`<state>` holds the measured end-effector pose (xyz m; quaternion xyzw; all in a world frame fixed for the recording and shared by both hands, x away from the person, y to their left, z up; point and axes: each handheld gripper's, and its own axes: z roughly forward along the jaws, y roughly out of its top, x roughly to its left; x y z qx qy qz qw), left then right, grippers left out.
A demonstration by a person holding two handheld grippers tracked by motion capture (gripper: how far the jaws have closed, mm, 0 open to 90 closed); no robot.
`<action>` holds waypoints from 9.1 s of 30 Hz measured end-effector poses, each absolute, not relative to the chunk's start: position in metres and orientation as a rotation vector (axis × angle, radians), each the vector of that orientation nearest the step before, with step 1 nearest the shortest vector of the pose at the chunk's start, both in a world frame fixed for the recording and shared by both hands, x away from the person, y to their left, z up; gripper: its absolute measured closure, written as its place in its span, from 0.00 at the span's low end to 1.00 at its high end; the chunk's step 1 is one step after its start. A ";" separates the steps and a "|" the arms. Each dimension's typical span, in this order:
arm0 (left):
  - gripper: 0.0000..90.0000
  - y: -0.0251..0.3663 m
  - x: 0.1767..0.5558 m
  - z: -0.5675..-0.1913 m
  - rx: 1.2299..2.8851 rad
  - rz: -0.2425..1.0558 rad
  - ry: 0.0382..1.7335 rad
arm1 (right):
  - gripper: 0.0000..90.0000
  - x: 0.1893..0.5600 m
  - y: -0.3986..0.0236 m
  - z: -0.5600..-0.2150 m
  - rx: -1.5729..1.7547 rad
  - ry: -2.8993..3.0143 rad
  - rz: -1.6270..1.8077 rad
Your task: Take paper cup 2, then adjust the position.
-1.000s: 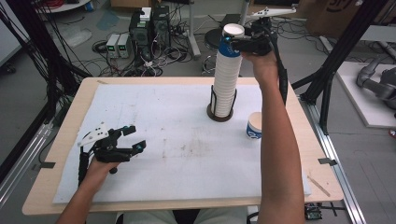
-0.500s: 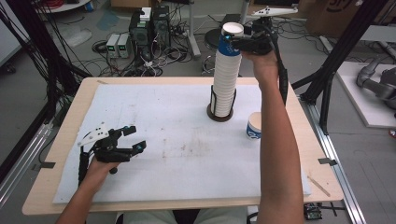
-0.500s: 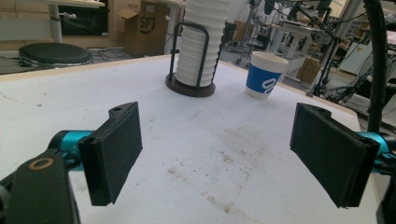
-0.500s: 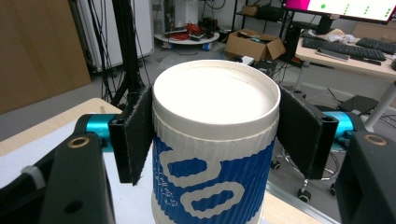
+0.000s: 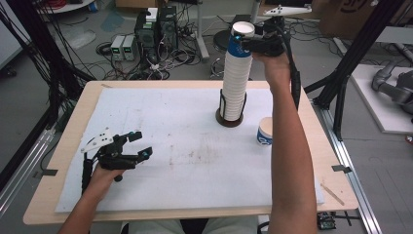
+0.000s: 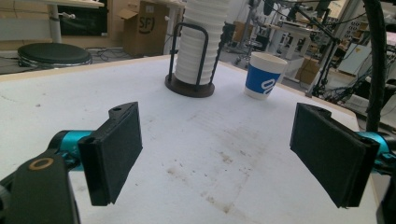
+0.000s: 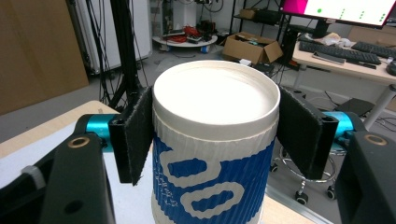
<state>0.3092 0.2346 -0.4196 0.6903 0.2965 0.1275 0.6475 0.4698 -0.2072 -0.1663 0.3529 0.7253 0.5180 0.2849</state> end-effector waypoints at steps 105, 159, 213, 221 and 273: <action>0.19 0.230 0.309 -0.420 1.563 0.278 0.654 | 0.38 0.359 -0.272 -0.171 0.863 1.901 1.538; 0.18 0.206 0.299 -0.412 1.571 0.234 0.536 | 0.36 0.317 -0.209 -0.342 0.739 2.203 1.700; 0.25 0.108 0.308 -0.406 1.654 -0.030 0.268 | 0.37 0.306 -0.175 -0.357 0.454 2.308 2.037; 0.30 0.112 0.308 -0.403 1.687 -0.024 0.258 | 0.36 0.308 -0.173 -0.357 0.471 2.331 2.047; 0.31 0.121 0.307 -0.359 2.171 0.056 0.117 | 0.35 0.323 -0.113 -0.315 -0.023 2.930 1.097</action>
